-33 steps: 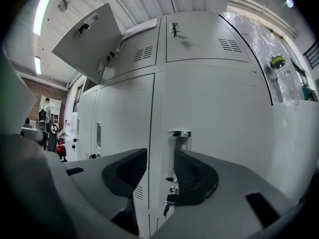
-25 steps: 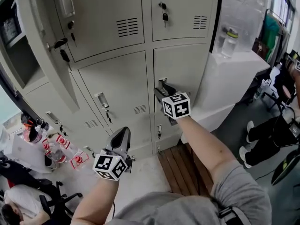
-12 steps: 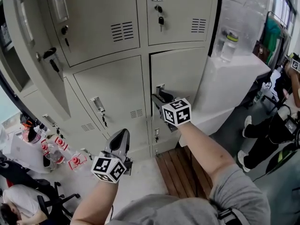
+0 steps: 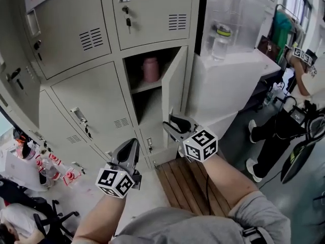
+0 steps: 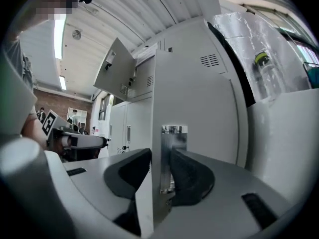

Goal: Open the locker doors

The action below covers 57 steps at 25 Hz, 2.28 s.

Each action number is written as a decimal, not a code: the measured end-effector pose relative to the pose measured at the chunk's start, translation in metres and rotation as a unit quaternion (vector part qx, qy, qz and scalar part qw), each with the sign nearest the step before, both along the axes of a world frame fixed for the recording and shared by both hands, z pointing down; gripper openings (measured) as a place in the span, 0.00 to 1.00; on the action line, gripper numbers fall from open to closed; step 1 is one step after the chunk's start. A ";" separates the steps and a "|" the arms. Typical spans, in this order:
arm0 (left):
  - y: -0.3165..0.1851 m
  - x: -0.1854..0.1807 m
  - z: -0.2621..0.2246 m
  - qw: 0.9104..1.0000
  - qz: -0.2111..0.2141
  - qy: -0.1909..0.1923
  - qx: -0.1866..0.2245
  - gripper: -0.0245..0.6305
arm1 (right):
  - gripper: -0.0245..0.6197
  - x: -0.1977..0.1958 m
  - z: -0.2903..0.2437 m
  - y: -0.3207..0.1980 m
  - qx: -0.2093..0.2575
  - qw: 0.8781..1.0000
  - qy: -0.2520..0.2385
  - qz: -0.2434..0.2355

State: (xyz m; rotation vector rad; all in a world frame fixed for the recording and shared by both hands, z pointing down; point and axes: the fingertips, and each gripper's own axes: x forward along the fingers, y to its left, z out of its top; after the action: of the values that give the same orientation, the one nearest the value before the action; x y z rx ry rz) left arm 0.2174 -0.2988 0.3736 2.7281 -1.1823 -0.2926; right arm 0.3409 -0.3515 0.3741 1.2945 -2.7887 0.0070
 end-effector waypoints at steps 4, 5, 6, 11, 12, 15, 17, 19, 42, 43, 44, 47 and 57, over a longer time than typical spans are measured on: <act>0.008 0.053 0.002 1.000 0.025 0.001 -0.004 0.04 | 0.25 0.069 0.001 0.026 0.014 1.000 -0.005 0.022; 0.009 0.065 0.002 1.000 0.031 0.000 -0.005 0.04 | 0.26 0.086 0.001 0.029 0.016 0.999 -0.003 0.030; 0.010 0.075 0.003 0.999 0.035 -0.002 -0.006 0.04 | 0.26 0.102 0.001 0.031 0.018 0.999 -0.001 0.038; 0.009 0.116 0.005 0.998 0.054 -0.017 -0.007 0.04 | 0.24 0.179 0.002 0.032 0.029 0.995 0.000 0.093; 0.008 0.122 0.004 0.998 0.056 -0.018 -0.006 0.04 | 0.22 0.194 0.002 0.029 0.030 0.993 -0.002 0.110; 0.006 0.136 -0.001 0.998 0.061 -0.020 -0.004 0.04 | 0.17 0.232 0.003 0.020 0.027 0.988 -0.010 0.153; 0.004 0.143 -0.004 0.998 0.062 -0.019 -0.003 0.04 | 0.17 0.246 0.003 0.015 0.024 0.986 -0.011 0.164; 0.002 0.148 -0.006 0.998 0.063 -0.018 -0.002 0.04 | 0.17 0.257 0.003 0.009 0.021 0.985 -0.010 0.172; 0.014 0.117 0.047 0.998 0.038 -0.019 -0.049 0.04 | 0.20 0.161 0.164 0.107 -0.139 0.978 -0.070 0.138; 0.018 0.112 0.055 0.997 0.037 -0.018 -0.058 0.04 | 0.16 0.142 0.165 0.113 -0.137 0.982 -0.063 0.116; 0.023 0.108 0.065 0.997 0.037 -0.019 -0.069 0.04 | 0.14 0.128 0.163 0.116 -0.134 0.984 -0.058 0.100; 0.038 0.094 0.092 0.994 0.036 -0.015 -0.099 0.04 | 0.12 0.104 0.154 0.119 -0.121 0.988 -0.051 0.080; 0.058 0.076 0.087 0.995 0.058 -0.008 -0.086 0.04 | 0.12 0.101 0.135 0.114 -0.108 0.990 -0.041 0.084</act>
State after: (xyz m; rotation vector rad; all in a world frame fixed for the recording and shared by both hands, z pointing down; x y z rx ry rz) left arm 0.2936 -0.2412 0.4609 2.6401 -0.9968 -0.1478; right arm 0.4418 -0.2376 0.5090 1.4969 -2.6426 0.3678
